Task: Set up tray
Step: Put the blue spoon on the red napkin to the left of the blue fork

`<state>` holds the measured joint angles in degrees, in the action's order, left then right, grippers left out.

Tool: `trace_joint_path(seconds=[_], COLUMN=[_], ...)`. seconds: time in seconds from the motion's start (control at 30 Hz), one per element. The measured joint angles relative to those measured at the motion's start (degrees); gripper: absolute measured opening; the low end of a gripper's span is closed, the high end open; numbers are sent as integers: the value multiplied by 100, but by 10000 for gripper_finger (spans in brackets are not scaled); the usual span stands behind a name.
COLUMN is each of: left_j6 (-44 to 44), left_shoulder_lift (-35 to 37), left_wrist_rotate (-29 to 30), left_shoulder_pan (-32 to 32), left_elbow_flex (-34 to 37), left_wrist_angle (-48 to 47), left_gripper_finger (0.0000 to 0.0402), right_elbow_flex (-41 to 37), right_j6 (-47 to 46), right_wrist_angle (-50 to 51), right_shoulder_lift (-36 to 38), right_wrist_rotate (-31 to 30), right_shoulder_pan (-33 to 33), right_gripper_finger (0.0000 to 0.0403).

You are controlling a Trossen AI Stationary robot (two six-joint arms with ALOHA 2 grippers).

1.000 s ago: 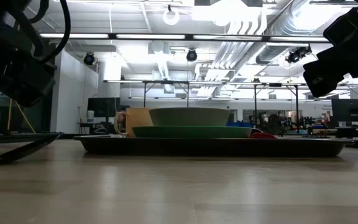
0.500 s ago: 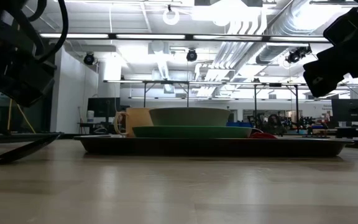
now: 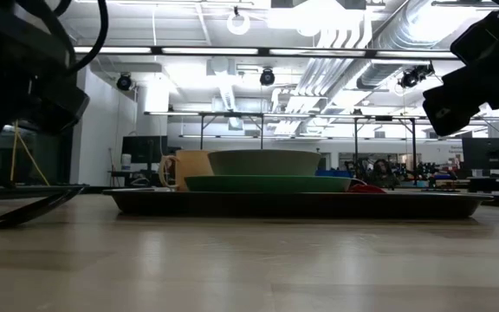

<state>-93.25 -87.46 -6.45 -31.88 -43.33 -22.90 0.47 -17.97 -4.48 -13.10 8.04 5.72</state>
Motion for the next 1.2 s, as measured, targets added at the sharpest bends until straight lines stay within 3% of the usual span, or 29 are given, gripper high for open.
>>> trace_joint_path(seconds=[0.3,0.53,0.73,1.2], left_j6=[-190,8,179,-137], left_shoulder_lift=[-291,-875,-1206,-1272], left_wrist_rotate=[-54,11,-5,-29], left_shoulder_pan=[1,2,2,4], left_elbow_flex=[-108,-894,-1232,-1276], left_wrist_angle=[-74,-1108,-1412,-1501], left_gripper_finger=[230,230,230,227], right_elbow_flex=[0,0,0,0], right_j6=[1,1,1,-1], right_wrist_angle=[118,162,170,187], right_shoulder_lift=[-1,-39,-38,-39], right_wrist_rotate=[34,92,132,150], right_shoulder_pan=[1,1,0,0], right_gripper_finger=[99,99,99,99])
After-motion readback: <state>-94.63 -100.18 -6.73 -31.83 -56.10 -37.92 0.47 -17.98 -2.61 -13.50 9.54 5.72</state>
